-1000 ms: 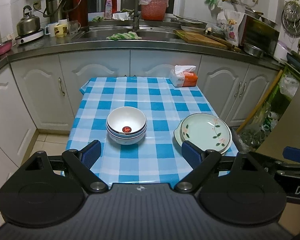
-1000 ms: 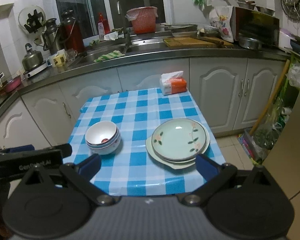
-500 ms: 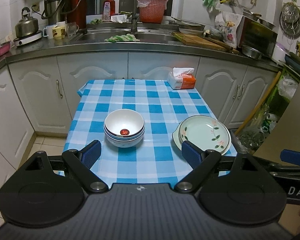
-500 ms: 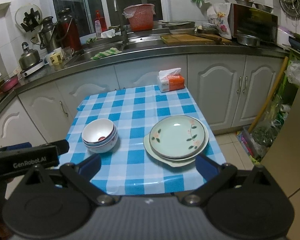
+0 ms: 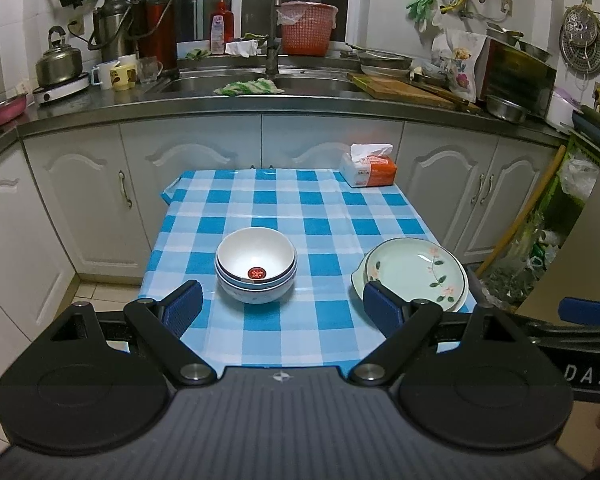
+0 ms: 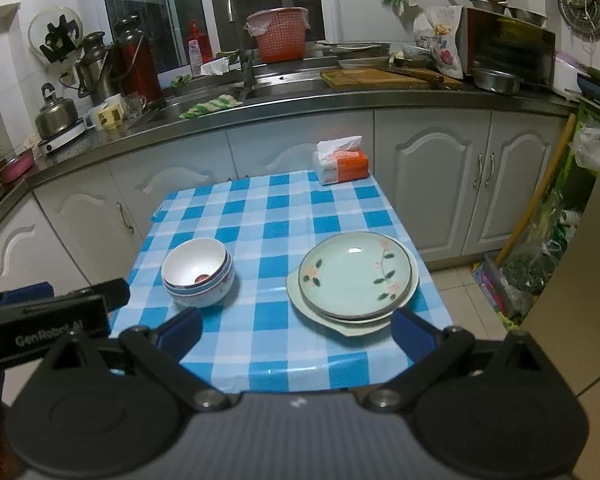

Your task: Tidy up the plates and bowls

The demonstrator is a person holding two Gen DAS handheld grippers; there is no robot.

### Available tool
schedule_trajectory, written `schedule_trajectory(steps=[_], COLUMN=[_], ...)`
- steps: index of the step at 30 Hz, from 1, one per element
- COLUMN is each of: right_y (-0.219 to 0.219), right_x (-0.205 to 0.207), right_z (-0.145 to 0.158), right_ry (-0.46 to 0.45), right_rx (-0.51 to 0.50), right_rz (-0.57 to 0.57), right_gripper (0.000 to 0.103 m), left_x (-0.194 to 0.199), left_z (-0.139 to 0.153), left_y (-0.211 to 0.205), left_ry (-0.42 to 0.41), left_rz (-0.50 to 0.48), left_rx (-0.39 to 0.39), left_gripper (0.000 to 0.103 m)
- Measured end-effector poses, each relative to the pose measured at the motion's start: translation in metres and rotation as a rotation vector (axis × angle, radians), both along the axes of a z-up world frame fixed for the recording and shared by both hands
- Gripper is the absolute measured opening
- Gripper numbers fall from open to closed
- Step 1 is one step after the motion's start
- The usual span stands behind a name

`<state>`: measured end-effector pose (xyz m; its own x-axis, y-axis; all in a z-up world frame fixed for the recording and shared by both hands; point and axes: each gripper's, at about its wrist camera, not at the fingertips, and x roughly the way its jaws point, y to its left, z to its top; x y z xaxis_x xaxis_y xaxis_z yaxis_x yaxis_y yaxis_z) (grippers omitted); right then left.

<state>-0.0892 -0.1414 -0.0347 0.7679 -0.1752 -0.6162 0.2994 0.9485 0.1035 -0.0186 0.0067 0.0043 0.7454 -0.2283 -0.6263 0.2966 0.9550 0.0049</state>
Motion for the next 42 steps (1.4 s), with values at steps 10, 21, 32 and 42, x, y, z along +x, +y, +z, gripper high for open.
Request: schedule_trajectory(steps=[10,21,32,42], right_y=[0.0017,0.0058,0.0062,0.0049], right_x=[0.0010,0.0037,0.0057,0.0075], right_z=[-0.0015,-0.0033,-0.0066,-0.0085], right_ry=[-0.001,0.007,0.018,0.026], right_rx=[0.000,-0.003,0.003,0.005], right_rz=[0.007,0.017,0.019,0.018], right_gripper=[0.100,0.100,0.100,0.100], left_x=[0.0002,0.0020,0.0041,0.0066], left_z=[-0.0010,-0.0023,-0.0059,-0.0082], left_y=[0.0012,0.0008,-0.0021,-0.0031], left_ry=[0.002,-0.002,0.011,0.031], left_rz=[-0.009,-0.003,-0.004,-0.013], left_rx=[-0.014,0.000,0.011,0.015], left_gripper=[0.103,0.103,0.103,0.103])
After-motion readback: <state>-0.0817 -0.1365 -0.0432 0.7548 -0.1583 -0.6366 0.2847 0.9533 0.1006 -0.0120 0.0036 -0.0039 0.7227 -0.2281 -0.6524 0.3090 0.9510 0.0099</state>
